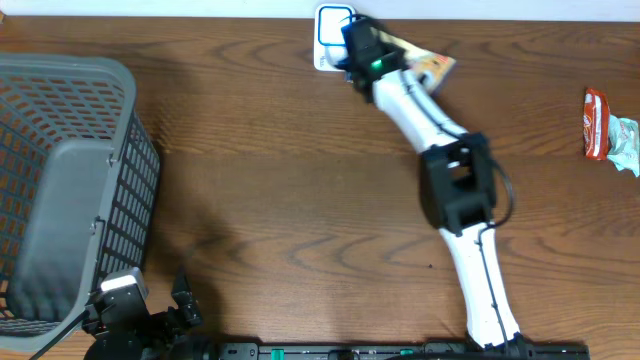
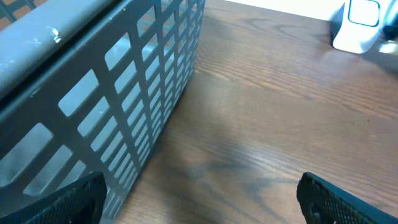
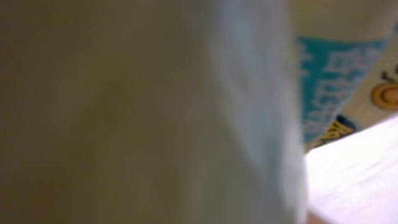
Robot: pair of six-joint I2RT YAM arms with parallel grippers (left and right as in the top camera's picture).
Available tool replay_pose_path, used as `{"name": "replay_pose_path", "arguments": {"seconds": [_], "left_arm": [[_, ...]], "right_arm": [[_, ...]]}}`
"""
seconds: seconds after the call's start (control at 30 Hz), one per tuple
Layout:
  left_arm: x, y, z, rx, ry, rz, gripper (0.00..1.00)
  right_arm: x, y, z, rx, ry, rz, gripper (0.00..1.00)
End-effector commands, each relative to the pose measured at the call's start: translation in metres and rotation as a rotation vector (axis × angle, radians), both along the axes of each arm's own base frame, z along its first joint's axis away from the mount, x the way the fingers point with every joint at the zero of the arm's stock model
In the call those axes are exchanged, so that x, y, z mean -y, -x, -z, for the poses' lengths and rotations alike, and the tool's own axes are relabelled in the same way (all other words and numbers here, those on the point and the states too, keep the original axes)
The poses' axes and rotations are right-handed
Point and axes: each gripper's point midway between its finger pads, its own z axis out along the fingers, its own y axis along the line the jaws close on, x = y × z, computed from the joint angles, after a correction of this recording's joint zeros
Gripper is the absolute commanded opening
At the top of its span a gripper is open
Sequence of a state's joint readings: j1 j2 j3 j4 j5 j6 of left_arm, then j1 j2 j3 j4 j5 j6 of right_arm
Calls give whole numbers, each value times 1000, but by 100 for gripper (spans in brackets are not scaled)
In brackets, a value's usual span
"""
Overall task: Scan the item barcode
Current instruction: 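Lift the snack bag and hold it against the white scanner, then carry the snack bag right and lower it at the table edge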
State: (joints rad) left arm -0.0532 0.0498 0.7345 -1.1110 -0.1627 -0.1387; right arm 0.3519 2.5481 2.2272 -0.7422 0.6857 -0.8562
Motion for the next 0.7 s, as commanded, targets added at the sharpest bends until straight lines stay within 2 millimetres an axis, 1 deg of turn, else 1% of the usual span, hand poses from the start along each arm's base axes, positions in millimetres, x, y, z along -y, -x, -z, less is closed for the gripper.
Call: {"name": "replay_pose_path", "arguments": {"seconds": [0.0, 0.07, 0.13, 0.17, 0.2, 0.23, 0.27, 0.3, 0.33, 0.37, 0.43, 0.5, 0.6, 0.63, 0.67], "left_arm": [[-1, 1, -3, 13, 7, -10, 98], [-1, 1, -3, 13, 7, -10, 98], [-1, 1, -3, 13, 7, -10, 98], [-1, 1, -3, 13, 7, -10, 98], [-1, 1, -3, 13, 7, -10, 98], [-1, 1, -3, 13, 7, -10, 98], [-1, 1, -3, 13, 7, -10, 98], [-1, 1, -3, 13, 7, -10, 98], [-1, 1, -3, 13, 7, -10, 98], [-1, 1, -3, 13, 7, -10, 98], [-1, 1, -3, 13, 7, -10, 98], [-1, 1, -3, 13, 7, -10, 98], [-1, 1, -3, 13, 7, -10, 98], [-1, 1, -3, 13, 7, -10, 98], [-1, 1, -3, 13, 7, -10, 98]], "right_arm": [[101, 12, -59, 102, -230, 328, 4], [143, 30, -41, 40, -327, 467, 4], [176, 43, -25, 20, -423, 587, 3], [199, 50, -18, 23, -458, 660, 4], [224, 58, -13, 36, -466, 735, 8], [243, 64, -10, 44, -471, 783, 16], [259, 69, -10, 65, -482, 832, 29], [269, 71, -11, 87, -494, 871, 38], [280, 74, -16, 120, -551, 924, 82], [280, 74, -18, 123, -590, 927, 99], [269, 69, -32, 119, -728, 893, 99], [249, 61, -60, 141, -861, 831, 99], [216, 49, -115, 217, -1017, 731, 99], [202, 47, -134, 235, -1062, 687, 99], [184, 46, -158, 253, -1112, 630, 99]]}}
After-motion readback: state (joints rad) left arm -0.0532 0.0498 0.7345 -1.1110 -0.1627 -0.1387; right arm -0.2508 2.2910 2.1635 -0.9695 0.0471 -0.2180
